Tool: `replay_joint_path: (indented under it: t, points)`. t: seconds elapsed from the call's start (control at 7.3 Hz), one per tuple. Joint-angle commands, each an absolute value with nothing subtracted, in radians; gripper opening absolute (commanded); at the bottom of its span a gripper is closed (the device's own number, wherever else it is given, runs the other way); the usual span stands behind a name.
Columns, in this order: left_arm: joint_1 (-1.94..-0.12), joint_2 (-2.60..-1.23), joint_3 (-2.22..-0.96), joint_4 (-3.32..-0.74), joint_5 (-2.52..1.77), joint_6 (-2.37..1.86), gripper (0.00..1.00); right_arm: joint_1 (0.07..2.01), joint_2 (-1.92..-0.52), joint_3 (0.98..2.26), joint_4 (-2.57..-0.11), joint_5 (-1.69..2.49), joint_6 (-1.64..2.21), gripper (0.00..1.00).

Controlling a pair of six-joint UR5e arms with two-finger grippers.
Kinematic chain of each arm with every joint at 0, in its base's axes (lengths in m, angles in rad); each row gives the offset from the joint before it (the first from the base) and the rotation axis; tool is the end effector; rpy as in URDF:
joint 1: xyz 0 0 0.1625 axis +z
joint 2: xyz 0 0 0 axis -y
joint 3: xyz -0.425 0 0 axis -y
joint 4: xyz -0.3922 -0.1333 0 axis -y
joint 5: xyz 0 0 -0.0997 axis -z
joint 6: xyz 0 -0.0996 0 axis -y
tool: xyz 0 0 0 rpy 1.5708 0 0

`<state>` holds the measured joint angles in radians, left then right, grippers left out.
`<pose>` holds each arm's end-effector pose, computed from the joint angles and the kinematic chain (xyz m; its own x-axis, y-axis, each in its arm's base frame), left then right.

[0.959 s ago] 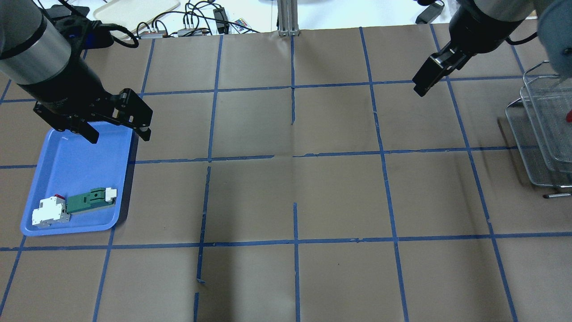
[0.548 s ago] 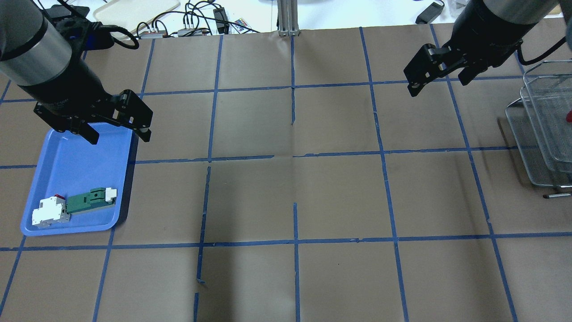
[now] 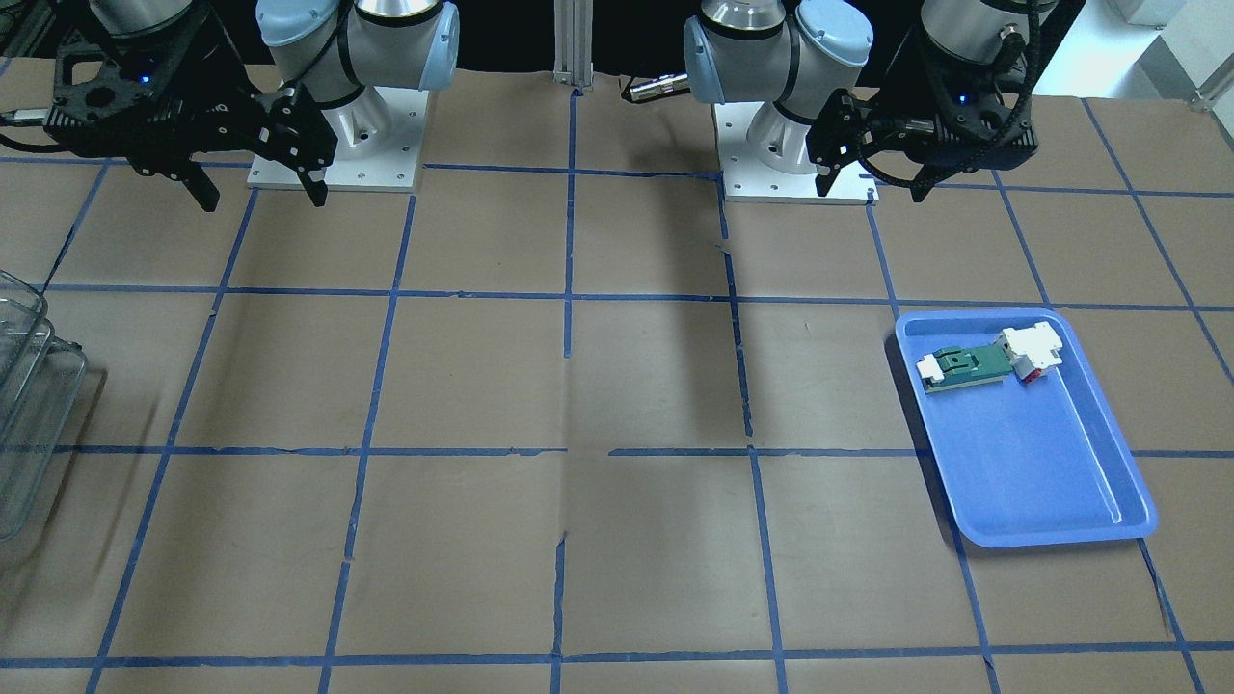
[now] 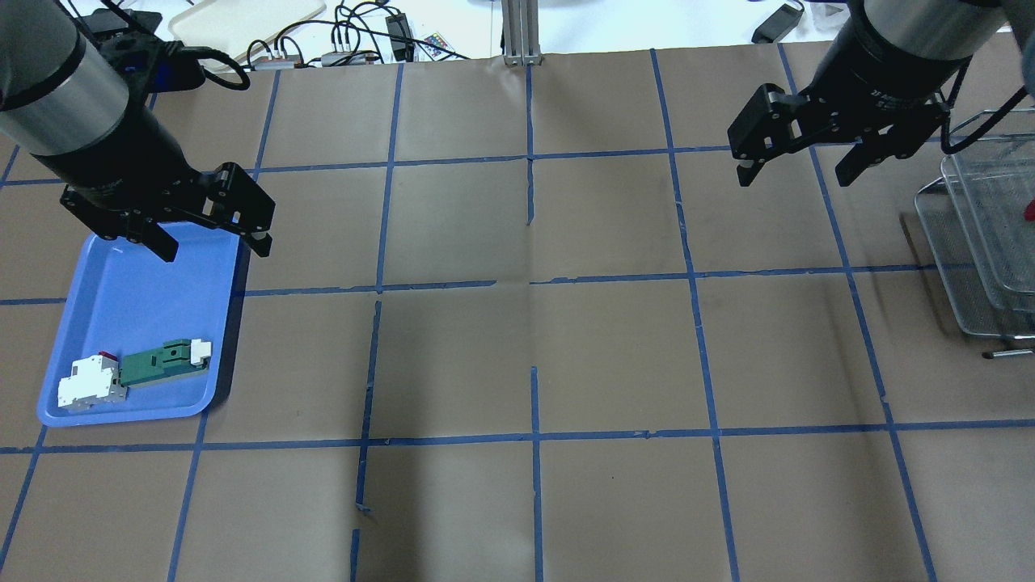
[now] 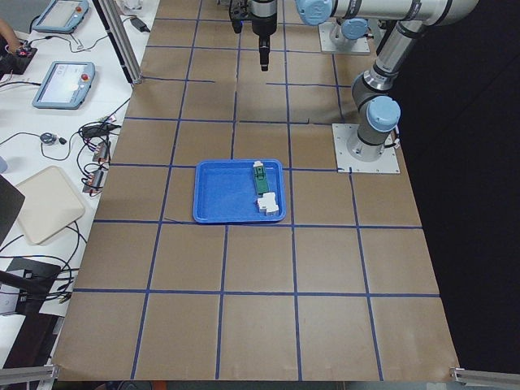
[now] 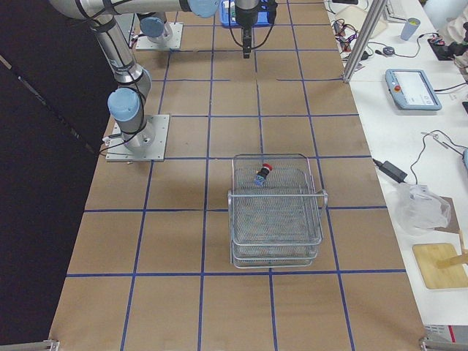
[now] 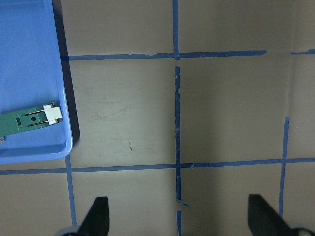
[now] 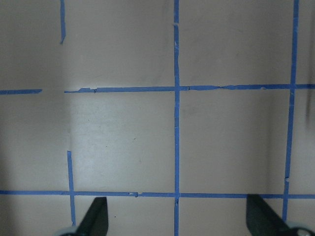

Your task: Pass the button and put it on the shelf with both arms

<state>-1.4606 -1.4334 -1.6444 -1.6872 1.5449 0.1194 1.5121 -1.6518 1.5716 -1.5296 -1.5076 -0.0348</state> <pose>-0.0880 -0.4399 0.5038 -0.9995 0.0077 0.0319 0.0093 0.9987 0.0491 0.1124 -0.4674 0.5221 -0.9979 0.0213 -0.0617 0.0239 0.9989 -0.0412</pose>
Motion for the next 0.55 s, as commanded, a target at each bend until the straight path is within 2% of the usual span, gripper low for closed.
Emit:
replay_joint_path:
  t: [0.0,0.41]
  points:
    - [-1.457,-1.433,-1.644,-1.686,1.545,0.118,1.00,1.529,-1.632,1.569,-1.571,-1.597,0.011,1.00]
    - [-1.457,-1.431,-1.644,-1.687,1.545,0.118,1.00,1.540,-1.617,1.557,-1.617,-1.589,0.075,1.00]
